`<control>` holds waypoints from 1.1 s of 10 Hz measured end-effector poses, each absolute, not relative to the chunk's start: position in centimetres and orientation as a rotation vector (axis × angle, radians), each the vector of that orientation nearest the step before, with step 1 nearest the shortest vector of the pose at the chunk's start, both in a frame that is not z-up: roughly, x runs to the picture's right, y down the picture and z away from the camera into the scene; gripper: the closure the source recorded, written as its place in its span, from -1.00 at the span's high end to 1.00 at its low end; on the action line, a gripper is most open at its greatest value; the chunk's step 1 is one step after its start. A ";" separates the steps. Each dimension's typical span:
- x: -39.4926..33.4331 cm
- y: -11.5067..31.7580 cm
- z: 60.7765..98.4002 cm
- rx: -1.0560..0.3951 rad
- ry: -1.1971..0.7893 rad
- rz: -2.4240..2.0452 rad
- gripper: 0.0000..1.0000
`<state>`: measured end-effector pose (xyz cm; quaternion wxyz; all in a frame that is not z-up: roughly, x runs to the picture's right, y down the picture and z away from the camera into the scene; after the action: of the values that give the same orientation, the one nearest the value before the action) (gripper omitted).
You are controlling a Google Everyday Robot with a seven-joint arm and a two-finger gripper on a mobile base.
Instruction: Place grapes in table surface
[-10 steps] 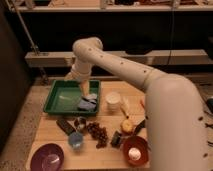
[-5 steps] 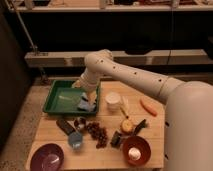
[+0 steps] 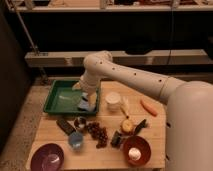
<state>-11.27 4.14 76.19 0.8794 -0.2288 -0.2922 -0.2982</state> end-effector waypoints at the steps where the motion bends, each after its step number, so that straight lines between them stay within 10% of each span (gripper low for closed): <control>1: -10.7 5.2 75.5 -0.488 -0.593 -0.615 0.60; 11: -5.4 18.7 80.8 -0.691 -0.472 -0.416 0.60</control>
<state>-5.36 18.68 80.83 0.8929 -0.3329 -0.2276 -0.2004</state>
